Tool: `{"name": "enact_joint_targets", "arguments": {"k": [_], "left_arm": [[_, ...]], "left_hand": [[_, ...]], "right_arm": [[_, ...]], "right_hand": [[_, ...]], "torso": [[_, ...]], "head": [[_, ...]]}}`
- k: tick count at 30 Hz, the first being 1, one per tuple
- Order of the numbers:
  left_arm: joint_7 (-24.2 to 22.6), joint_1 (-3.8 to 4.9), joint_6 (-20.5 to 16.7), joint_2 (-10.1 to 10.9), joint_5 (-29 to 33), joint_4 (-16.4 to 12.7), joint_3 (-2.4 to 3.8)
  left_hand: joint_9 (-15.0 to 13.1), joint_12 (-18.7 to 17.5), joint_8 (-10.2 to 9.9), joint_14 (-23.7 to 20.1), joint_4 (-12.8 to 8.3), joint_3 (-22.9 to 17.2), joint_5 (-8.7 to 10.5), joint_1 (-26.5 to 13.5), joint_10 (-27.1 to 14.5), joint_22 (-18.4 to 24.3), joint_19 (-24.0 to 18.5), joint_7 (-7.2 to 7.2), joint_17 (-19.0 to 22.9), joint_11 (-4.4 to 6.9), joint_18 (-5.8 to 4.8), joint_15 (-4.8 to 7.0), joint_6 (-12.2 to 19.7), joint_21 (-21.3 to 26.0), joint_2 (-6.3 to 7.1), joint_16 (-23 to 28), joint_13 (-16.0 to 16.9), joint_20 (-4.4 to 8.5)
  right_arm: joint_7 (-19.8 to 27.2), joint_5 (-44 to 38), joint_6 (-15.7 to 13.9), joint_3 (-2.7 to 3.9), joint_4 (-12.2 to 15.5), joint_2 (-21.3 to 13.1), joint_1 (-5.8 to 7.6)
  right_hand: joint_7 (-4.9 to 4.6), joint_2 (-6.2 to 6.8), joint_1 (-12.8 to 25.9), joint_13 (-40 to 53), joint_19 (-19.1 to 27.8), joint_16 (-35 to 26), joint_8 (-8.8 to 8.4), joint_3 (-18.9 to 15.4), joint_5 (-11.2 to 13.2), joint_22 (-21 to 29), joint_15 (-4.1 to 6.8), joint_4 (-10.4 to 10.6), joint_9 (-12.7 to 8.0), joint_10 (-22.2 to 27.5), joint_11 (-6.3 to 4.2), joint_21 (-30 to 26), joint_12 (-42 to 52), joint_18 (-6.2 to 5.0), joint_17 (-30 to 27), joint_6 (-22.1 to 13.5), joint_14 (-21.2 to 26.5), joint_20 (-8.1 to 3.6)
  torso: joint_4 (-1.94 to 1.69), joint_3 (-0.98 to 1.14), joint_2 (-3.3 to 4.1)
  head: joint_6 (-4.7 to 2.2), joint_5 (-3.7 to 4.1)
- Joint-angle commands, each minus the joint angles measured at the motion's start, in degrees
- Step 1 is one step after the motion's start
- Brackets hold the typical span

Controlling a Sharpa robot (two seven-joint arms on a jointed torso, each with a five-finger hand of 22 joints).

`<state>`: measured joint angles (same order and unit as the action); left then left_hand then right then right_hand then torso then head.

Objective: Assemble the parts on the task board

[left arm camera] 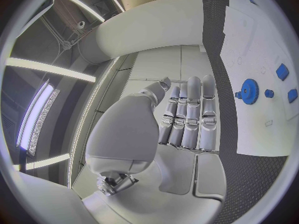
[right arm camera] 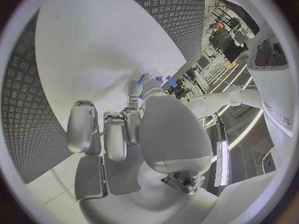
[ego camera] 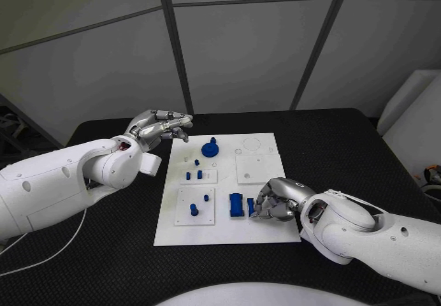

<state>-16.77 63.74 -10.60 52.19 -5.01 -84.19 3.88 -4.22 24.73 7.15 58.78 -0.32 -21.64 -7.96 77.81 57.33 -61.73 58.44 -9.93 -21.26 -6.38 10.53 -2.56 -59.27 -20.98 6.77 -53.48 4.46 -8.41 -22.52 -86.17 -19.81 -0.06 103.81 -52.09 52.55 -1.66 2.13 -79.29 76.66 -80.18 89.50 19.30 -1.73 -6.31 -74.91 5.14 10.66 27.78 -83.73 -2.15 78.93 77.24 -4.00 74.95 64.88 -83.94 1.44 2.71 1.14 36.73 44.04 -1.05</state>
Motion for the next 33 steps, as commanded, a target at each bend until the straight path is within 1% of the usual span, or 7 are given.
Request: {"name": "enact_joint_targets", "arguments": {"k": [1, 12, 17, 22, 25, 30, 33], "left_arm": [[-0.02, 0.07, 0.63, 0.03, 0.03, -0.1, 0.03], [0.02, 0.07, 0.69, 0.02, 0.03, -0.03, 0.03], [0.01, 0.06, 0.67, -0.06, 0.03, 0.03, 0.03], [-0.07, 0.06, 0.66, -0.12, 0.03, 0.08, 0.03], [-0.28, 0.05, 0.49, -0.16, 0.03, 0.13, 0.03], [-1.23, 0.04, -0.33, -0.34, 0.03, 0.33, 0.03], [-2.01, 0.01, -1.1, -0.82, 0.37, 1.04, 0.03]], "left_hand": [[0.03, 0.26, -0.23, -0.4, 0.07, 0.39, -0.15, 0.02, -0.51, 0.15, 0.28, 0.07, 0.12, -0.07, -0.14, -0.07, 0.46, 0.45, -0.48, 0.13, -0.08, -0.1], [0.03, 0.26, -0.23, -0.4, 0.07, 0.39, -0.15, 0.02, -0.51, 0.15, 0.28, 0.07, 0.12, -0.07, -0.14, -0.07, 0.46, 0.45, -0.48, 0.13, -0.08, -0.1], [0.03, 0.26, -0.23, -0.4, 0.07, 0.39, -0.15, 0.02, -0.51, 0.15, 0.28, 0.07, 0.12, -0.07, -0.14, -0.07, 0.46, 0.45, -0.48, 0.13, -0.08, -0.1], [0.03, 0.26, -0.23, -0.4, 0.07, 0.39, -0.15, 0.02, -0.51, 0.15, 0.28, 0.07, 0.12, -0.07, -0.14, -0.07, 0.46, 0.45, -0.48, 0.13, -0.08, -0.1], [0.04, 0.28, -0.25, -0.43, 0.03, 0.42, -0.15, 0.08, -0.56, 0.19, 0.3, 0.06, 0.14, -0.07, -0.14, -0.06, 0.52, 0.5, -0.45, 0.13, -0.08, -0.1], [0.02, 0.37, -0.21, -0.77, 0.26, 0.72, -0.11, -0.26, -0.65, 0.41, 0.16, 0.11, 0.32, -0.1, -0.17, -0.15, 0.52, 0.8, -0.34, 0.38, -0.08, -0.18], [-0.01, 0.24, -0.11, -2.82, 0.63, 0.92, 0.06, -0.5, -0.98, 1.52, -1.47, 0.11, 1.54, -0.25, -0.27, -0.51, 0.52, 2.5, -0.41, 2.83, -0.23, -0.51]], "right_arm": [[-0.14, -0.28, 0.37, 0.08, 0.22, -0.18, 0.15], [1.88, 0.67, 0.74, 0.08, 1.91, -1.52, 0.15], [3.72, 1.68, -0.41, 0.08, 2.87, -2.48, 0.16], [8.42, 6.91, -2.92, 0.1, 3.4, -3.86, 0.18], [12.94, 14.12, -3.68, 0.14, 2.92, -4.59, 0.33], [22.91, 30.09, -4.35, 0.19, -1.11, -4.14, 2.49], [28.04, 39.29, -4.69, 0.22, -5.23, -2.76, 3.83]], "right_hand": [[0.1, 0.02, -0.48, 4.32, -0.29, 0.06, 0.28, -0.37, -0.15, -1.72, 0.25, -0.07, 0.09, -0.81, -0.12, 0.07, -0.07, 0.58, 14.33, -0.01, -5.89, -0.09], [-0.29, 1.3, -0.1, 3.49, 0.36, -0.38, 0.27, -1.56, -0.13, -0.9, 0.06, 0.11, 0.08, -0.11, 0.17, -0.68, -1.41, 0.39, 13.63, -0.55, -5.73, -0.01], [-0.41, 1.43, 0.03, 3.21, 0.65, -0.53, 0.25, -1.8, -0.44, -0.53, -0.04, 0.3, 0.07, 0.15, 0.28, -1.02, -1.86, 0.3, 13.39, -0.78, -5.67, 0.06], [-0.75, 0.96, -0.36, 2.57, 1.6, -1.14, -0.15, -1.87, -2.78, 0.69, -0.28, 0.64, -0.17, 0.81, 0.56, -2.13, -2.93, -0.01, 12.43, -1.74, -5.44, 0.28], [-1.45, 0.64, -1.04, 1.29, 3.4, -2.43, -1.1, -1.82, -3.71, 3.11, -0.66, 0.62, -0.65, 2.01, 1.1, -4.29, -4.96, -0.59, 10.49, -3.28, -4.95, 0.55], [-3.08, -0.76, -4.13, -6.44, 11.15, -9.38, -3.46, -0.89, -5.95, 13.61, -1.82, -0.41, -1.96, 8.6, 2.51, -14.15, -16.7, -2.99, 1.42, -6.15, -2.29, 1.6], [-4.17, -1.29, -5.84, -17.65, 20.24, -19.48, -5.1, -0.31, -6.25, 26.1, -2.69, -0.9, -2.86, 17.37, 3.44, -26.6, -32.92, -5.56, -9.62, -7.76, 1.49, 2.41]], "torso": [[0.03, 0.0, -0.05], [0.04, 0.01, -0.04], [0.05, 0.01, -0.04], [0.07, -0.03, -0.1], [0.06, -0.11, -0.17], [0.05, -0.19, -0.46], [0.03, -0.46, -1.04]], "head": [[0.01, 0.02], [-0.06, 0.11], [-0.1, 0.19], [-0.27, 0.29], [-0.34, 0.39], [-0.83, 0.58], [-1.03, 0.74]]}}
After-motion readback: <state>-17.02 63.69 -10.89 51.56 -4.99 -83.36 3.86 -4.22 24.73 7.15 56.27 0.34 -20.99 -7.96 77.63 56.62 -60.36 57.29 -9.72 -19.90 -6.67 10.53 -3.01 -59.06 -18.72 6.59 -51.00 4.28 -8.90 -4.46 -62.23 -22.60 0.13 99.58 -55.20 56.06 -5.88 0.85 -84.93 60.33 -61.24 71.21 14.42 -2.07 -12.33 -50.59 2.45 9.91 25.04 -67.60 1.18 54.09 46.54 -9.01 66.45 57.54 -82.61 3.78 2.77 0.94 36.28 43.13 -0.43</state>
